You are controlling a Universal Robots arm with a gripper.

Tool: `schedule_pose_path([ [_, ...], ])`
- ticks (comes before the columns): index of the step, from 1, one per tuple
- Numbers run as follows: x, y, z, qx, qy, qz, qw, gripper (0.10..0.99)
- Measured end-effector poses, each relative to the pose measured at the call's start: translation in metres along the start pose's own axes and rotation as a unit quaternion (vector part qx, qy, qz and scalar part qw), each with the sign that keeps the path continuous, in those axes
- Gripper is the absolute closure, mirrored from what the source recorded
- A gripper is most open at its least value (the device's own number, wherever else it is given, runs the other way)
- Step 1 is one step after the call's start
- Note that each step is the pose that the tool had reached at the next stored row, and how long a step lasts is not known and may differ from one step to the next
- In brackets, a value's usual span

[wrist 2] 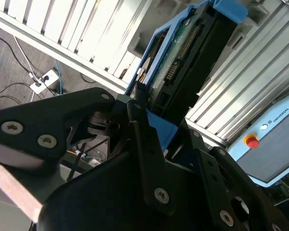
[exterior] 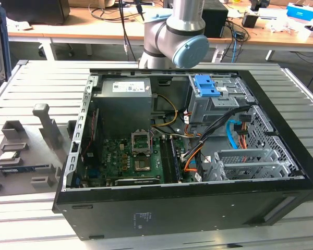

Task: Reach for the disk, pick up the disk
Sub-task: 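Pick up the disk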

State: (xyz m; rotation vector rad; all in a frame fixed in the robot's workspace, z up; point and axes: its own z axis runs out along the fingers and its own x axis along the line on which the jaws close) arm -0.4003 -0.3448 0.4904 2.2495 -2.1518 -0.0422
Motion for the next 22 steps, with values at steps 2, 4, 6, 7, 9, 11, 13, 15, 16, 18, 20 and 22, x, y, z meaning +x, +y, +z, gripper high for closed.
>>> schedule_pose_path([
  [2,0.0,0.0001,-0.0038,0.0,0.0,0.0,1.0,0.718],
  [4,0.0,0.0003,-0.0075,0.0,0.0,0.0,1.0,0.718],
  [6,0.0,0.0004,-0.0113,0.0,0.0,0.0,1.0,0.718],
  [7,0.0,0.0005,-0.0127,0.0,0.0,0.0,1.0,0.718],
  [9,0.0,0.0006,-0.0166,0.0,0.0,0.0,1.0,0.718],
  [11,0.0,0.0008,-0.0214,0.0,0.0,0.0,1.0,0.718],
  [13,0.0,0.0011,-0.0275,0.0,0.0,0.0,1.0,0.718],
  [15,0.0,0.0014,-0.0351,0.0,0.0,0.0,1.0,0.718],
  [16,0.0,0.0014,-0.0371,0.0,0.0,0.0,1.0,0.718],
  [18,0.0,0.0014,-0.0372,0.0001,0.0,0.0,1.0,0.718],
  [20,0.0,0.0015,-0.0375,0.0,0.0,0.0,1.0,0.718],
  [22,0.0001,0.0009,-0.0376,0.0,0.0,0.0,1.0,0.718],
])
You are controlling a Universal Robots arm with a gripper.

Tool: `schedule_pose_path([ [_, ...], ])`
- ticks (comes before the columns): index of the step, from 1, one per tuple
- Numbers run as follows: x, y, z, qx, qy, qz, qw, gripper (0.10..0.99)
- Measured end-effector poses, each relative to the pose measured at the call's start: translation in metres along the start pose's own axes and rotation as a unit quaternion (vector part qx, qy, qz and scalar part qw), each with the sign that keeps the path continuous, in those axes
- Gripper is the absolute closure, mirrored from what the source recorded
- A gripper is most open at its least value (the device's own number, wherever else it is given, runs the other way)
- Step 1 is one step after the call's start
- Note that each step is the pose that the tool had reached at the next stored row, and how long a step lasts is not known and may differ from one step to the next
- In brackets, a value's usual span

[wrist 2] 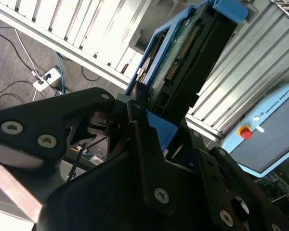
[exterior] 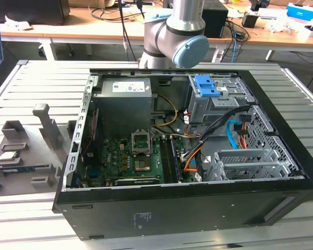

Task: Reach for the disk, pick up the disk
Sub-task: 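Pick up the disk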

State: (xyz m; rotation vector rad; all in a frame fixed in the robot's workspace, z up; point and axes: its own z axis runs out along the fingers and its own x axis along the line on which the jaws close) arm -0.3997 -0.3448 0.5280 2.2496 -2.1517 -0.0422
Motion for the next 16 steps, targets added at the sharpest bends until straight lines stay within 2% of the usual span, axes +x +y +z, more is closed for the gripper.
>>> schedule_pose_path([
  [8,0.001,-0.0223,-0.0009,-0.0001,0.0007,0.0,1.0,0.718],
  [16,0.0021,-0.049,-0.0019,-0.0001,0.0013,0.0,1.0,0.718],
])
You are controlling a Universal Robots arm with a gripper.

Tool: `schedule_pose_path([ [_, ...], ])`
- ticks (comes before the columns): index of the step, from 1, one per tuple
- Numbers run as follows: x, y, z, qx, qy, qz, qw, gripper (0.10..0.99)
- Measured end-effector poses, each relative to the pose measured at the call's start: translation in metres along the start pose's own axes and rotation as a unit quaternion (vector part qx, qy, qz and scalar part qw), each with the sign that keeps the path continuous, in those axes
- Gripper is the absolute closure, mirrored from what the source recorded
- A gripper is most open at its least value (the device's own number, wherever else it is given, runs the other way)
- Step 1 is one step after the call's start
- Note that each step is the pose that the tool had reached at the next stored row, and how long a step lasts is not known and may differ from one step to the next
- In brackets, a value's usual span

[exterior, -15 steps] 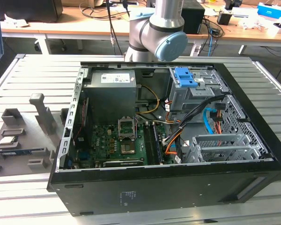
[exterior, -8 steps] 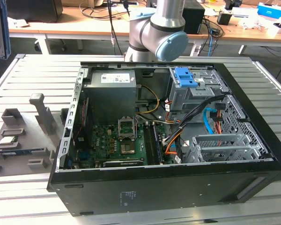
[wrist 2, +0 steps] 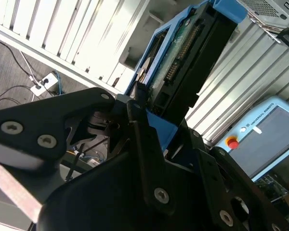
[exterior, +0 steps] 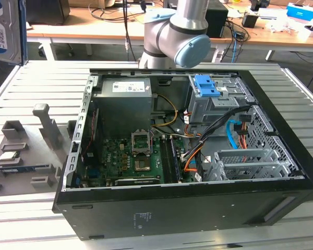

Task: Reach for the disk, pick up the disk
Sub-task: 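Pick up the disk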

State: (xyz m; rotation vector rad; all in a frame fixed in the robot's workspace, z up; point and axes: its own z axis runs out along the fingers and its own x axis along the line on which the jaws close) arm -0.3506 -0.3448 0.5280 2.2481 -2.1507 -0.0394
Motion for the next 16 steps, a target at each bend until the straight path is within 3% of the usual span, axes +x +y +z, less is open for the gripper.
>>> schedule_pose_path([
  [16,0.0025,-0.0573,-0.0023,-0.0001,0.0005,0.0,1.0,0.718],
])
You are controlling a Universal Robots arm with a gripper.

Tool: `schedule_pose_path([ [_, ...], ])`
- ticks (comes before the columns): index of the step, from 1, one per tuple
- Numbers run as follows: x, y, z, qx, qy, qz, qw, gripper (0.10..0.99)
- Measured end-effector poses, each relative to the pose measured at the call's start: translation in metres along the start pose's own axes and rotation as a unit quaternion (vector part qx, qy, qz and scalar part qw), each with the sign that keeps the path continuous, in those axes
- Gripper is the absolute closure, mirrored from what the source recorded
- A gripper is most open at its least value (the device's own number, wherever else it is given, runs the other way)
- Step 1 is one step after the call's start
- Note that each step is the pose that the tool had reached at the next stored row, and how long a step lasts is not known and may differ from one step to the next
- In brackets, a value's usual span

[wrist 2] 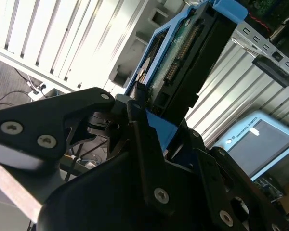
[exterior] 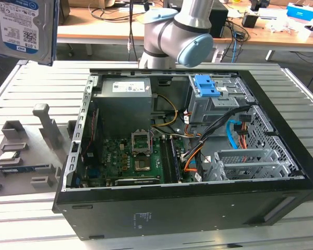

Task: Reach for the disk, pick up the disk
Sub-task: 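Pick up the disk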

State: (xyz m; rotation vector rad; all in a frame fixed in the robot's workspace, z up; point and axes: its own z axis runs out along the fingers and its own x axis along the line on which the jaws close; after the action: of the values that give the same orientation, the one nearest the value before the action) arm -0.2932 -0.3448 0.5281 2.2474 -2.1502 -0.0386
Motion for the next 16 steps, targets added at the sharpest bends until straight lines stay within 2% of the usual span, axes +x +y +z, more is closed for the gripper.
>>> schedule_pose_path([
  [3,0.0007,-0.0148,-0.0005,0.0,0.0002,0.0,1.0,0.718],
  [5,0.0009,-0.0211,-0.0008,0.0,0.0003,0.0,1.0,0.718],
  [10,0.0019,-0.0432,-0.0017,-0.0001,0.0005,0.0,1.0,0.718],
  [11,0.0022,-0.0492,-0.0019,-0.0001,0.0006,0.0,1.0,0.718],
  [16,0.003,-0.0672,-0.0026,-0.0001,0.0008,0.0,1.0,0.718],
])
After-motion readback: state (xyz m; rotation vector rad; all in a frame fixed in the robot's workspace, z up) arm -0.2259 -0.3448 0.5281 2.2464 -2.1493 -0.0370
